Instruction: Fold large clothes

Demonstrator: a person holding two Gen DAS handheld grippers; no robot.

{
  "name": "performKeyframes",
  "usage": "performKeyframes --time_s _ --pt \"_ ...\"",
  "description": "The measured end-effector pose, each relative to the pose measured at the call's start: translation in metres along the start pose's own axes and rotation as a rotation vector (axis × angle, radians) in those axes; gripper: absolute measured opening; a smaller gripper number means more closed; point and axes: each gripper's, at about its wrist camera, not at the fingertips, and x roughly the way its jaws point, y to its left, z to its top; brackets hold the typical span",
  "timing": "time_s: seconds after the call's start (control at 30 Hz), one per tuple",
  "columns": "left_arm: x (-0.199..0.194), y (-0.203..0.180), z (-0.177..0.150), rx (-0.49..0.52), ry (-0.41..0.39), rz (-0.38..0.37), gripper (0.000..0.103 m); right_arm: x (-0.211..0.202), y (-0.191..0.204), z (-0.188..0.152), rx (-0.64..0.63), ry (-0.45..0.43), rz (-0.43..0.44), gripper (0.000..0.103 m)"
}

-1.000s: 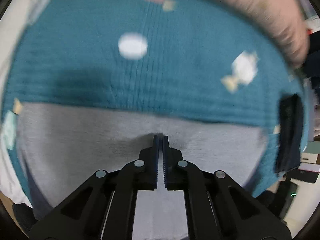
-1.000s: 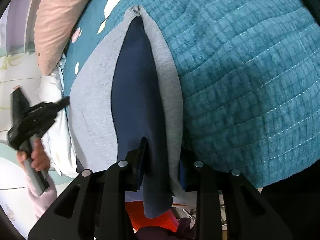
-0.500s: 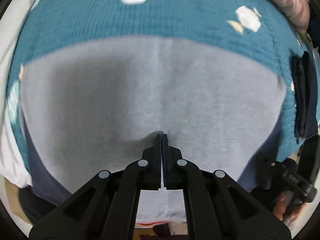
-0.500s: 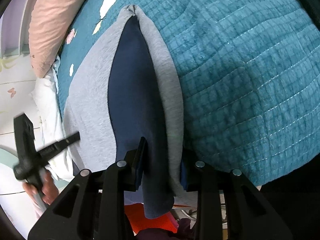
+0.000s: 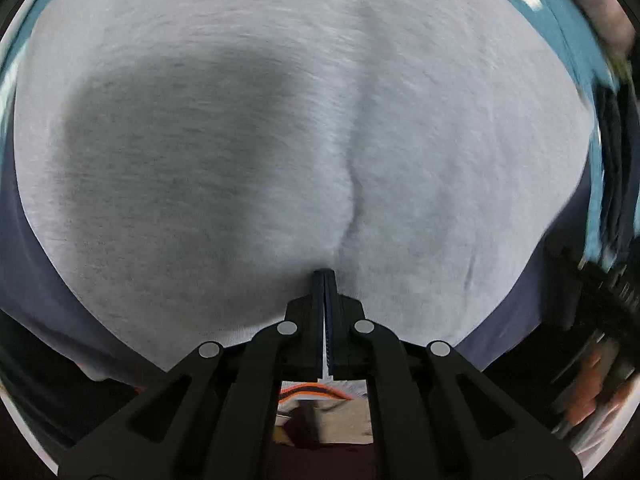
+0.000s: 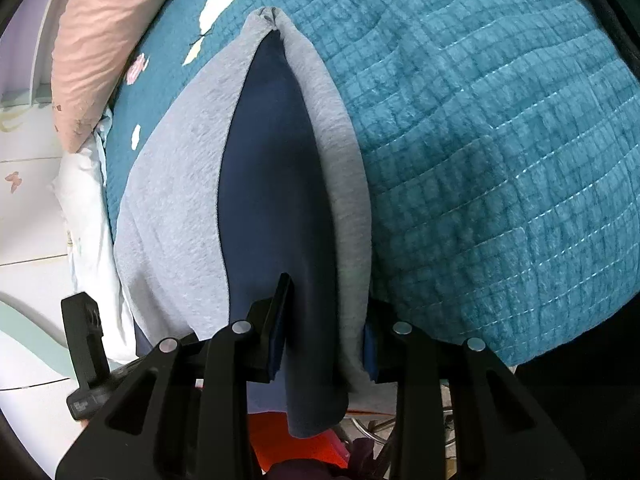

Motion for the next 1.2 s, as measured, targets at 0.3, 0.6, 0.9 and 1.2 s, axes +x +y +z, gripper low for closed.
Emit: performKeyframes --time_s 0.3,0.6,0.9,1.2 --pt "0.006 0.009 -0.038 0.033 0.013 0.017 0.004 0.009 0.012 0.003 0.007 -0.015 -0.011 0.031" --pt "-0.031 0.005 -0.035 0.044 -0.004 -0.025 0.003 0.008 0.011 0.005 0.002 -0.014 -0.009 0.031" --pt "-0.005 -0.02 -0.036 0.08 -0.026 0.073 0.003 0.001 -0.014 0.01 0.087 0.007 0.092 0.032" --pt "-0.006 -0.051 -0.052 0.103 -0.057 0.109 0.003 -0.035 0.023 -0.013 -0.051 -0.053 0.133 0.02"
